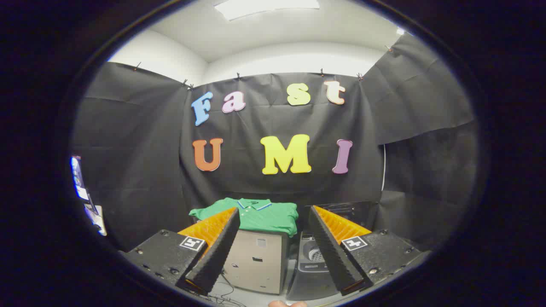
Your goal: Put the clothes into the washing machine and then close the washing machine lid.
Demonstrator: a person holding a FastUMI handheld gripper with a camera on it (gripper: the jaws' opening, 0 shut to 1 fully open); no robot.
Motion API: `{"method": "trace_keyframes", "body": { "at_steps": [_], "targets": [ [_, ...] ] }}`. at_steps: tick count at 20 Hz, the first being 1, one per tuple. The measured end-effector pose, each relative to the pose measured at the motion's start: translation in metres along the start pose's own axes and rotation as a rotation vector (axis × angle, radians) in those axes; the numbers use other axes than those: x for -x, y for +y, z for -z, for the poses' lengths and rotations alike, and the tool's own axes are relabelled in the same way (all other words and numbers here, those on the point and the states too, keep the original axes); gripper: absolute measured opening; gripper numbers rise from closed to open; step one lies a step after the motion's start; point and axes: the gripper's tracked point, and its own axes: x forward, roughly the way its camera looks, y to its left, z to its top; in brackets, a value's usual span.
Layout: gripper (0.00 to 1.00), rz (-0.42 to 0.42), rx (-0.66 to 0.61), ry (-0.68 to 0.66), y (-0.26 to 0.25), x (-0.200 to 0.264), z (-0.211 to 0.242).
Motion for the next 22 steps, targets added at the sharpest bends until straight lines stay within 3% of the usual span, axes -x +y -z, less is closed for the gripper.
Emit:
{"method": "trace_keyframes", "body": {
  "at_steps": [7,22],
  "targets": [
    [1.00,-0.055,-0.002,0.002,0.008,-0.008,0.000],
    [1.00,0.024,-0.002,0.053,0.047,-0.053,-0.020]
  ]
}}
